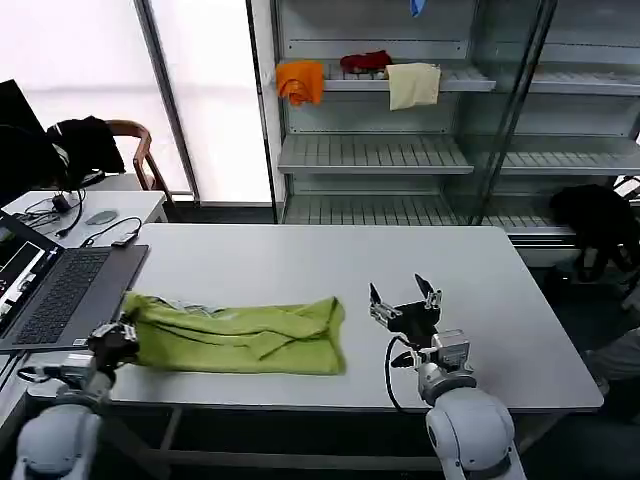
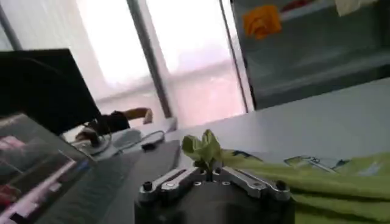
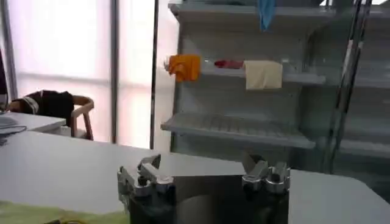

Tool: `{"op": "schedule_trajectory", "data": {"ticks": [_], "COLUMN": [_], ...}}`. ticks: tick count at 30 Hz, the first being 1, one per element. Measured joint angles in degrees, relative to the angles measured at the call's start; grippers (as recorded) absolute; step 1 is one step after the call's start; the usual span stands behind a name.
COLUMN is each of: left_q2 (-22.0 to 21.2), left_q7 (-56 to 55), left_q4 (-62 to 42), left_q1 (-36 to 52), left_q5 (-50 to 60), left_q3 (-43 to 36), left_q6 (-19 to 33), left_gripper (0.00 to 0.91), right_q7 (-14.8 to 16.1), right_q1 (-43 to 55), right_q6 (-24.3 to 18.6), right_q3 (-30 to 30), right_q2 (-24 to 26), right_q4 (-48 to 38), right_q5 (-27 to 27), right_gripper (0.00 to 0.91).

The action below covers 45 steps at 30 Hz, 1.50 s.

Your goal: Fold and organize the clothes.

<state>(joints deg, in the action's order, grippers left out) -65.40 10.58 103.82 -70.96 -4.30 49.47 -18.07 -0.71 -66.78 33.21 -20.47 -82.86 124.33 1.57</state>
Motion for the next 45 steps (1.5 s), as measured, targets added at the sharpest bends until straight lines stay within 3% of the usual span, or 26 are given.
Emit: {"op": "schedule_trajectory", "data": {"ticks": [6, 13, 24, 34, 45], "left_q2": [5.5, 6.8, -0.1, -5.8, -9.5], "left_q7": [3.4, 4.7, 3.8, 2.1, -0.1], "left_q4": [-0.5, 2.0, 7.8, 9.0, 7.9], "left_q1": [1.6, 1.2, -0.1, 0.6, 1.6], "left_q5": [5.1, 10.3, 17.5, 21.1, 21.6], "left_q3": [4.1, 4.7, -5.7, -17.6, -25.1], "left_q6": [1.6, 3.3, 4.0, 0.9, -2.2], "left_gripper": [0.0, 0.0, 0.01, 0.01, 0.02], "right_q7": [-0.5, -0.8, -0.7, -0.6, -0.5], "right_q1": [-0.5, -1.4, -2.1, -2.5, -2.6], "right_q6": [0.0, -0.1, -0.1, -0.1, -0.1], "right_q3": [-0.5, -0.6, -0.2, -0.1, 0.5], "right_q2": [0.2, -0.1, -0.9, -1.1, -1.2], "right_q4": [-0.3, -0.6, -1.5, -1.8, -1.6], "right_q5": [-0.3, -1.2, -3.2, -3.7, -4.1], "right_gripper": [0.907, 0.907, 0.907, 0.907, 0.907]}}
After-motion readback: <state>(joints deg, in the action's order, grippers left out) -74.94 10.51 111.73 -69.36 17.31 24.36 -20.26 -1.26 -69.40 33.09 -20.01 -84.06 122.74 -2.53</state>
